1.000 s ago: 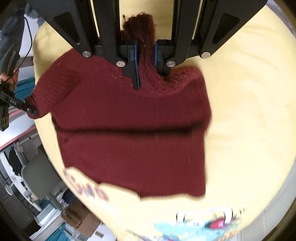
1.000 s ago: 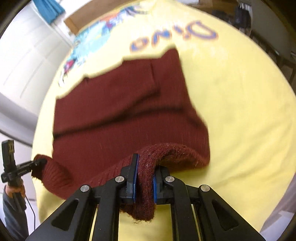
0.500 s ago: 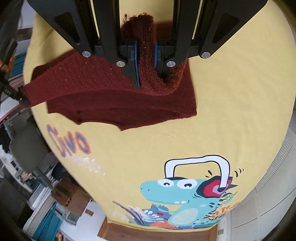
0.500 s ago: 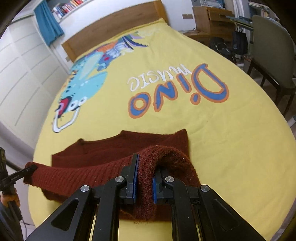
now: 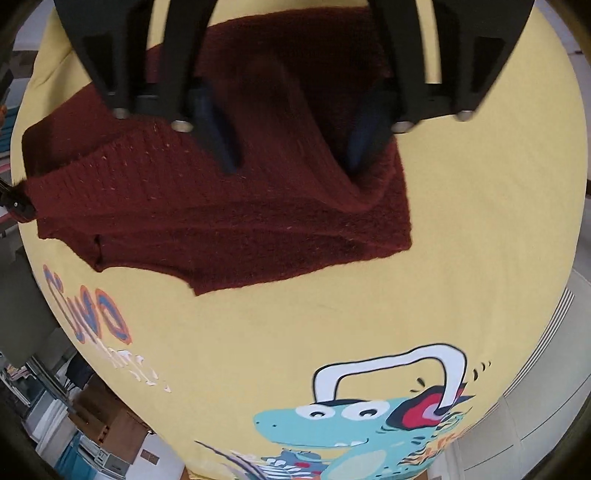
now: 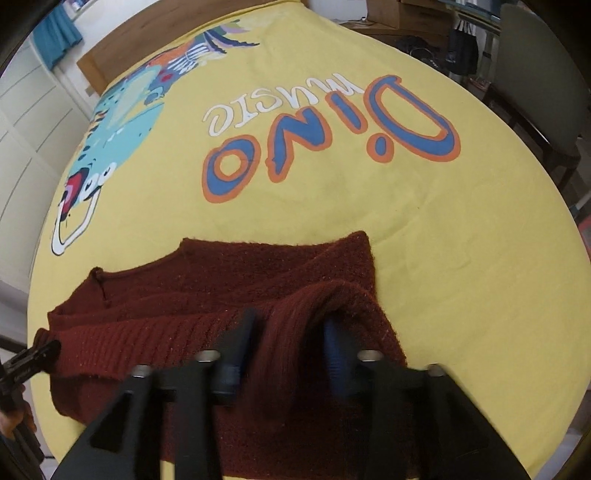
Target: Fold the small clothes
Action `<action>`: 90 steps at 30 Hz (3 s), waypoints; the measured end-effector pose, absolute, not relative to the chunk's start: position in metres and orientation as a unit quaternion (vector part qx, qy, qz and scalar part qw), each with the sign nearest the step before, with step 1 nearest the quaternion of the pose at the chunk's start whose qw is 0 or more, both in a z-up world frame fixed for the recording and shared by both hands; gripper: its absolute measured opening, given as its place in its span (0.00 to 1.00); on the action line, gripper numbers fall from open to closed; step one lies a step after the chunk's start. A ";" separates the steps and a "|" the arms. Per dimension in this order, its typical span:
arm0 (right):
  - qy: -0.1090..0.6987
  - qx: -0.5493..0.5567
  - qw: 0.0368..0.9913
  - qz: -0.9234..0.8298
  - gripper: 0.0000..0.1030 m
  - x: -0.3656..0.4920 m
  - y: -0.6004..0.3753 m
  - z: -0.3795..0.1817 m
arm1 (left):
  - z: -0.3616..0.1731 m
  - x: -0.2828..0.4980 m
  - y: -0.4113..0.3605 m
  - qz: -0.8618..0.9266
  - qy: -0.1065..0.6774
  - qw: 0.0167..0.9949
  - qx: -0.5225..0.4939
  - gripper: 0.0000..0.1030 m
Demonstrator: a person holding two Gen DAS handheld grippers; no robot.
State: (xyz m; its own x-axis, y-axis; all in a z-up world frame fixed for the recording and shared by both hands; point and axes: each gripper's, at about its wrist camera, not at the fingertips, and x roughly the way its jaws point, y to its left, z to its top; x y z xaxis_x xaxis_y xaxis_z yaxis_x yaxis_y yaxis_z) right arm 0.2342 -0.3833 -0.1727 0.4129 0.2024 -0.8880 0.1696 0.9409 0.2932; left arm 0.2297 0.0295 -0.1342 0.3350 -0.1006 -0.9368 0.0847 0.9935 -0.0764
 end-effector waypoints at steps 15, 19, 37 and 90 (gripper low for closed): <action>0.488 0.127 0.863 0.036 0.91 0.200 -0.358 -0.140 | -0.104 0.194 -0.010 -0.074 0.523 0.849 0.016 0.99; 0.482 0.080 0.871 0.057 1.00 0.186 -0.327 -0.146 | -0.123 0.176 -0.032 -0.085 0.510 0.855 0.045 0.99; 0.508 0.016 0.859 0.063 1.00 0.147 -0.305 -0.218 | -0.186 0.150 0.015 -0.040 0.532 0.846 0.011 0.99; 0.559 0.075 0.826 0.008 1.00 0.059 -0.382 -0.223 | -0.202 0.161 0.073 -0.113 0.587 0.789 -0.141 0.38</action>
